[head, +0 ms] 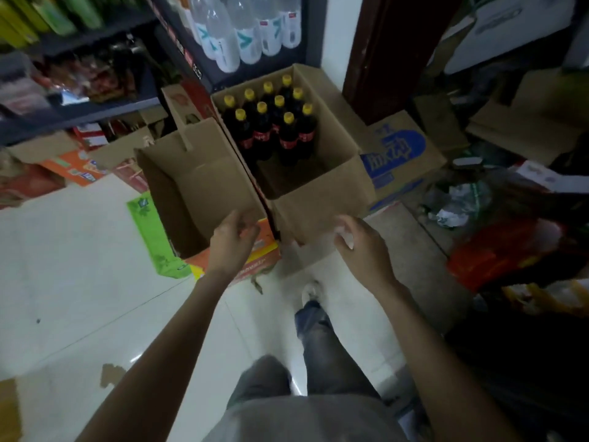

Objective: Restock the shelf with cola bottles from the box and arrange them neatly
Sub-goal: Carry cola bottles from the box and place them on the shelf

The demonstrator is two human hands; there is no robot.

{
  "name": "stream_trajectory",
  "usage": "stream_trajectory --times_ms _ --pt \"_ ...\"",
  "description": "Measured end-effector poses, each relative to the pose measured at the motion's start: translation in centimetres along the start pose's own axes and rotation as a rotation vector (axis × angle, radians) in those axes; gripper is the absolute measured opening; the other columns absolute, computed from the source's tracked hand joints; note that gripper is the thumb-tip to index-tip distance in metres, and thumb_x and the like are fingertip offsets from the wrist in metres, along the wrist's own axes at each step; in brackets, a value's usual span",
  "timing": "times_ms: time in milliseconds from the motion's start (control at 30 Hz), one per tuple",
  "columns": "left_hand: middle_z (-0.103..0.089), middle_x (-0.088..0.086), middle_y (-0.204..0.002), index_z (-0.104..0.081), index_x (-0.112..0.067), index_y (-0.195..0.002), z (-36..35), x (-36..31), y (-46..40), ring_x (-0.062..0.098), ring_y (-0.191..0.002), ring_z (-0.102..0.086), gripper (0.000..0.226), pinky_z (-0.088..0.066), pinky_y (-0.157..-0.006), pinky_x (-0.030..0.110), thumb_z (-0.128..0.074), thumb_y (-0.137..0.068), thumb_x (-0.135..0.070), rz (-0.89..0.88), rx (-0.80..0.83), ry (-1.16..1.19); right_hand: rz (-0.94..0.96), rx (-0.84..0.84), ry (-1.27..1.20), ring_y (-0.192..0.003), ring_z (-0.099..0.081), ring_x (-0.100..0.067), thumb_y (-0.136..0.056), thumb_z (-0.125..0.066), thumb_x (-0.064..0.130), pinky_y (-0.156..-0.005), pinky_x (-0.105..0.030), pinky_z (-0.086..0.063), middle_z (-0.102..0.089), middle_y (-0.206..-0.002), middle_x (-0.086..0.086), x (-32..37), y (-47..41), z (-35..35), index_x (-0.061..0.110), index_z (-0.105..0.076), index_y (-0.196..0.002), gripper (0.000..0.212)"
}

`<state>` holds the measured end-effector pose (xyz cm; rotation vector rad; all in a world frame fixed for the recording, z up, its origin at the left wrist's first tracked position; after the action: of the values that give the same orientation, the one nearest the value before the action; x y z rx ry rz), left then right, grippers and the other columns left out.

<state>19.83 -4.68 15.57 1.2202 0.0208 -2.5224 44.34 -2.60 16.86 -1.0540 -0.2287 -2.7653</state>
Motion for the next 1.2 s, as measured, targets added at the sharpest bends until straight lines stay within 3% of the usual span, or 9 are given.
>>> stream_trajectory --times_ms 167,233,300,467,600,733,933,1033,1200 --pt "-0.063 0.000 -0.113 -0.053 -0.017 -0.128 -2.3 -2.4 -10.7 0.015 -0.100 -0.061 0.040 -0.052 -0.087 0.036 -0.063 -0.089 -0.022 0.017 -0.032 0.135 -0.030 -0.047 -0.063 -0.116 -0.055 -0.020 -0.092 -0.062 0.013 -0.083 -0.014 -0.035 -0.061 -0.127 -0.007 0.4 -12.9 0.4 0.010 -0.048 -0.137 0.048" --pt "-0.062 0.001 -0.115 -0.051 -0.016 -0.129 -3.4 -2.7 -15.0 0.014 -0.101 -0.059 0.043 -0.050 -0.089 0.031 -0.064 -0.089 -0.022 0.047 -0.029 0.159 -0.067 -0.034 -0.098 -0.117 -0.055 -0.020 -0.093 -0.061 0.015 -0.086 -0.018 -0.038 -0.059 -0.130 -0.008 0.2 -17.6 -0.4 0.010 -0.046 -0.138 0.048" --pt "-0.060 0.002 -0.120 -0.048 -0.016 -0.132 -5.1 -2.6 -19.4 0.013 -0.106 -0.058 0.046 -0.049 -0.091 0.029 -0.064 -0.090 -0.024 0.076 0.008 0.134 -0.093 -0.023 -0.138 -0.123 -0.051 -0.021 -0.096 -0.057 0.018 -0.094 -0.027 -0.044 -0.054 -0.135 -0.009 -0.3 -21.8 -1.7 0.010 -0.043 -0.140 0.048" --pt "-0.049 0.002 -0.138 -0.039 -0.019 -0.139 -10.4 -0.7 -28.5 0.015 -0.124 -0.049 0.057 -0.041 -0.096 0.026 -0.063 -0.089 -0.029 0.066 0.090 -0.026 -0.144 -0.017 -0.065 -0.132 -0.043 -0.019 -0.096 -0.055 0.019 -0.095 -0.020 -0.035 -0.043 -0.145 -0.007 -2.8 -30.9 -5.6 0.013 -0.033 -0.146 0.054" --pt "-0.042 0.004 -0.143 -0.033 -0.018 -0.143 -13.3 1.2 -33.0 0.021 -0.130 -0.043 0.066 -0.043 -0.100 0.037 -0.066 -0.087 -0.030 -0.009 0.078 -0.177 -0.191 -0.044 -0.104 -0.140 -0.034 -0.023 -0.092 -0.060 0.014 -0.113 -0.039 -0.034 -0.035 -0.152 -0.010 -5.9 -36.4 -9.6 0.010 -0.026 -0.149 0.067" --pt "-0.038 0.006 -0.146 -0.029 -0.017 -0.145 -16.0 2.3 -36.2 0.024 -0.133 -0.040 0.074 -0.046 -0.095 0.038 -0.068 -0.084 -0.032 -0.053 0.072 -0.269 -0.238 -0.081 -0.100 -0.142 -0.030 -0.022 -0.093 -0.060 0.015 -0.113 -0.030 -0.027 -0.032 -0.154 -0.011 -8.1 -40.1 -12.6 0.006 -0.023 -0.150 0.068" --pt "-0.038 0.011 -0.137 -0.038 -0.015 -0.138 -18.5 3.3 -38.5 0.028 -0.125 -0.042 0.071 -0.052 -0.080 0.040 -0.075 -0.079 -0.027 -0.027 0.062 -0.317 -0.240 -0.148 0.004 -0.130 -0.044 -0.031 -0.078 -0.071 0.002 -0.107 -0.034 -0.036 -0.046 -0.140 -0.017 -9.8 -42.4 -15.6 0.000 -0.036 -0.139 0.070" --pt "-0.041 0.012 -0.133 -0.043 -0.014 -0.133 -18.3 3.9 -38.6 0.028 -0.123 -0.044 0.067 -0.050 -0.080 0.035 -0.078 -0.076 -0.024 -0.013 0.037 -0.285 -0.216 -0.153 0.025 -0.131 -0.045 -0.030 -0.073 -0.077 0.003 -0.108 -0.037 -0.038 -0.047 -0.140 -0.017 -9.8 -42.8 -16.3 -0.002 -0.036 -0.140 0.079" --pt "-0.047 0.012 -0.131 -0.050 -0.013 -0.131 -16.2 3.9 -36.6 0.029 -0.121 -0.049 0.066 -0.040 -0.086 0.026 -0.081 -0.072 -0.019 -0.139 0.038 -0.251 -0.186 -0.162 -0.072 -0.120 -0.055 -0.027 -0.071 -0.078 0.003 -0.094 -0.031 -0.044 -0.057 -0.127 -0.012 -8.4 -41.1 -15.6 0.004 -0.045 -0.128 0.066"
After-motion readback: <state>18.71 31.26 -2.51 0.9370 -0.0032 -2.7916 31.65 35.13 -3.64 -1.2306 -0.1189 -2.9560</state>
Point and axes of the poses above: each hand's wrist, its own y-axis away from the middle knuckle, its own z-axis out of the back of the hand, x = y × z, the point moved 4 cm from there along -y, towards the middle knuckle
